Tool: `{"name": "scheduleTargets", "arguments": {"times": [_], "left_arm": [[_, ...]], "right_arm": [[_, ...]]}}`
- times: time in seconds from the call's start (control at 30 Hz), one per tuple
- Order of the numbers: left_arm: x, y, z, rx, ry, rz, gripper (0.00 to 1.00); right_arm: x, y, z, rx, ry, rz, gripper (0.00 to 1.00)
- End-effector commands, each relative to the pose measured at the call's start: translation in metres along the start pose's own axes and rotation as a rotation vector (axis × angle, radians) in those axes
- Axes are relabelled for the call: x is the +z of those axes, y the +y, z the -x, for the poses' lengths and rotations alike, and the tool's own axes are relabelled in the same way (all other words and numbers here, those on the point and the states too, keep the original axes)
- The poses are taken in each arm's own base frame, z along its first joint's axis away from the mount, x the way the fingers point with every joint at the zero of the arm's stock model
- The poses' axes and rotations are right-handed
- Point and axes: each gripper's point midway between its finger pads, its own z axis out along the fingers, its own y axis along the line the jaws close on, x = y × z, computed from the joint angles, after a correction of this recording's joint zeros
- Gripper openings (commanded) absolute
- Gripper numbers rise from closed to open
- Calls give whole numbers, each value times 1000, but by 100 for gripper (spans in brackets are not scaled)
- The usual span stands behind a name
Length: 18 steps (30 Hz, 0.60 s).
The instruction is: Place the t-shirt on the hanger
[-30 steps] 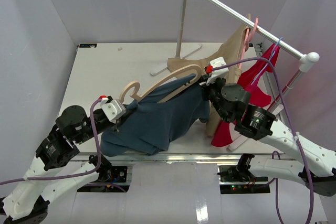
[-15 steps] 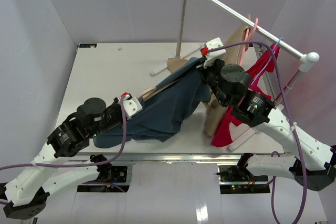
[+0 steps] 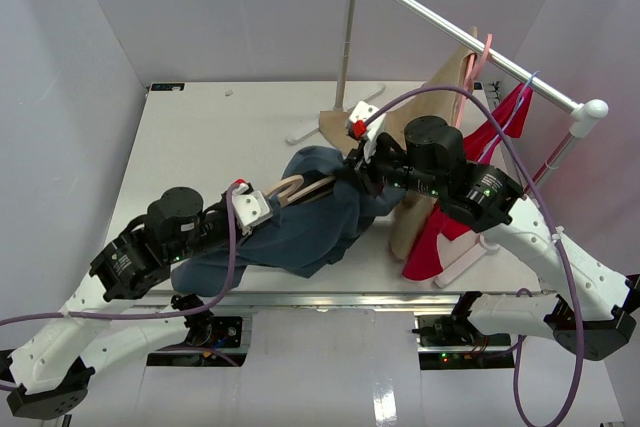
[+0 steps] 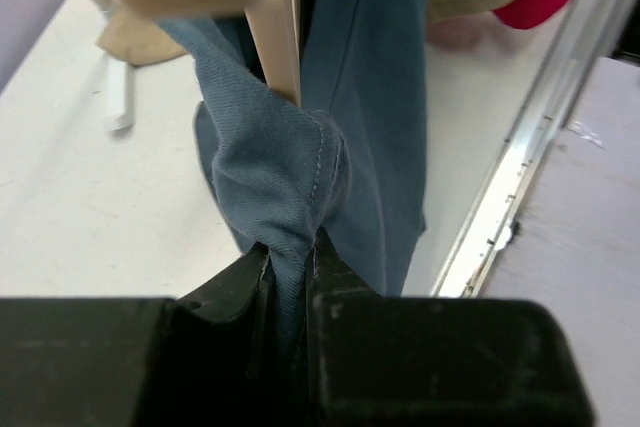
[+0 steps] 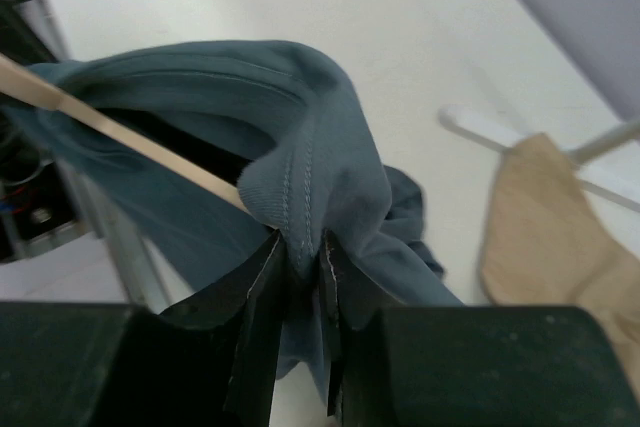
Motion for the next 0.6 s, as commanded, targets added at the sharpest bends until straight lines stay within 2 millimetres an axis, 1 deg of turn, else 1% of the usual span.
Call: {"name": "scheduleTargets", "arguments": {"times": [0.0,0.07,0.1,0.17,0.23,0.27,0.37,0.47,0.5,0.57], "left_arm": [[-11,-35,6,-47,-92,-161,0],[-18,-44,10,-47,-135,-201,0],[-20,-48,11,-49,-144,-220,0],[-21,-52,14,-62,-152,-243,0],[-19,-52,13,-78,-136,-246,0],[-16,-52,13,-87,-123,-250,0],[-10,-55,12,-88,-111,-274,0],[-7,-57,13,-93,-112,-292,0],[-5,-58,13,-96,-113,-294,0],[-2,-58,15,-102,-120,-297,0]], "right_arm": [[-18,57,16,-30,-61,334,38],[-23,65,18,-51,-87,381,49],[-26,70,22,-66,-117,408,55],[-31,78,29,-85,-163,457,61],[-31,84,33,-95,-190,493,64],[-30,90,37,-107,-209,533,66],[-25,112,42,-143,-235,661,70],[-9,123,46,-155,-233,689,72],[-7,125,51,-161,-251,694,72],[5,132,51,-156,-246,717,72]]}}
